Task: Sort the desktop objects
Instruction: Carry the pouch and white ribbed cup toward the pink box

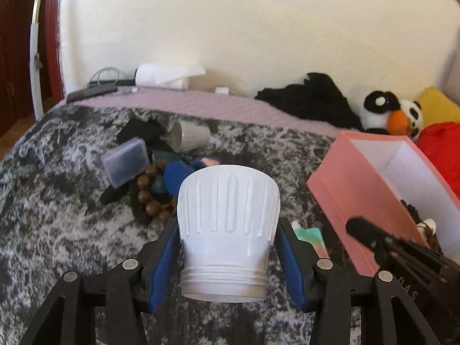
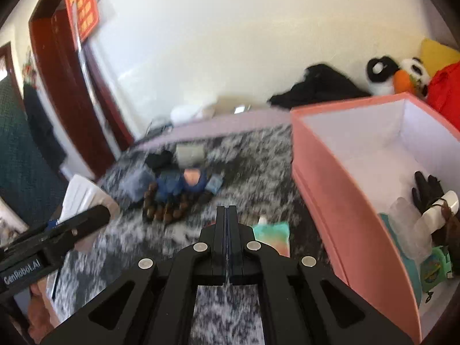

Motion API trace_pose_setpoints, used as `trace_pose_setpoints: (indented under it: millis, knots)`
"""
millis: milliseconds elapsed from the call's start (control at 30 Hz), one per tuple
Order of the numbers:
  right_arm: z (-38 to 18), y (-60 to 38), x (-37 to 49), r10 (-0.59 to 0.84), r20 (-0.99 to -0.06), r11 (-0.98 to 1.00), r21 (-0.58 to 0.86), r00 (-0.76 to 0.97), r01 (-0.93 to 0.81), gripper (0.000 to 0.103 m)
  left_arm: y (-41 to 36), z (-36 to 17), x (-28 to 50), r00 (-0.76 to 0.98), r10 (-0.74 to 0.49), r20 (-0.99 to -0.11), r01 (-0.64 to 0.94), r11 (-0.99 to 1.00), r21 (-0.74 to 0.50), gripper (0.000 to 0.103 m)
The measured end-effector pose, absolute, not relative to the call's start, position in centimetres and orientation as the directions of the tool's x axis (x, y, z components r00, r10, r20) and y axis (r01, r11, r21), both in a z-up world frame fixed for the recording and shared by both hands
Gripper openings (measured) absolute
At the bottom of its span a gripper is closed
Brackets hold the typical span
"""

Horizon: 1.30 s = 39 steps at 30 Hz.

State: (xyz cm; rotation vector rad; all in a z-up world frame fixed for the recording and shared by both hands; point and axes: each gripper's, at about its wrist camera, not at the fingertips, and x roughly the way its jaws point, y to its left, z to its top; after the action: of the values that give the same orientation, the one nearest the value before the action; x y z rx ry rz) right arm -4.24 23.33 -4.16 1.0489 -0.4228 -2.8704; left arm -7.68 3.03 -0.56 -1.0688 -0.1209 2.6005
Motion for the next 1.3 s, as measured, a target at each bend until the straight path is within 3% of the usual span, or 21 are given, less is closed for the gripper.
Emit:
trace_pose_setpoints:
  millis: [67,100,133,300,500,567,600,967,1167,1300]
  knots:
    - [-5.6,23.3,-4.9,-0.099,-0.688,-0.968,0.232,-0.719,-0.090,0.029,2.9,-0.9,-8.0,-0.655,0.333,-0.678,-0.261,-0.942,-0.211,0.056]
    - [-6.4,23.3,-5.3,-0.066,-0.716,-0.972,0.203,-0.695,-0.118,0.081,2.9,-1.0,-8.1,-0.651,0.339,-0.680,-0.263,-0.940,-0.217,0.056]
    - [-7.0,23.3,-5.6,-0.033,-0.718,-0.973,0.184,-0.695,-0.143,0.102,3.0,-1.0,-8.2,-0.648,0.346,-0.679,-0.269,-0.937,-0.221,0.056]
    - [-9.1,22.1,-8.7,0.065,-0.722,-0.989,0.045,-0.689,-0.141,0.102,3.1,-0.7,-8.3,-0.649,0.360,-0.670,-0.287,-0.932,-0.223,0.056]
    - [-15.4,21.3,-11.9,0.056,-0.846,-0.996,-0.008,-0.531,-0.092,0.102,2.6,-1.1,-8.9,-0.635,0.361,-0.683,-0.281,-0.932,-0.231,0.057]
    - [-14.6,21.0,-11.3,0.053,-0.832,-0.997,-0.011,-0.553,-0.080,0.085,2.7,-1.3,-9.0,-0.629,0.361,-0.688,-0.282,-0.931,-0.231,0.057]
    - [-14.1,20.9,-11.0,0.051,-0.825,-0.997,-0.012,-0.563,-0.073,0.066,2.7,-1.4,-8.9,-0.628,0.362,-0.688,-0.285,-0.931,-0.230,0.057]
    - [-9.1,19.2,-7.6,0.028,-0.738,-0.999,-0.032,-0.674,-0.006,0.063,4.3,-0.5,-7.5,-0.638,0.383,-0.668,-0.329,-0.920,-0.214,0.057]
    - [-3.9,19.9,-3.8,0.056,-0.652,-0.998,-0.018,-0.756,-0.059,0.064,5.4,0.4,-6.4,-0.642,0.406,-0.651,-0.346,-0.910,-0.227,0.057]
    - [-1.2,23.3,-1.3,0.062,-0.602,-0.990,0.067,-0.796,-0.128,0.064,7.5,1.2,-5.5,-0.633,0.441,-0.637,-0.380,-0.893,-0.241,0.057]
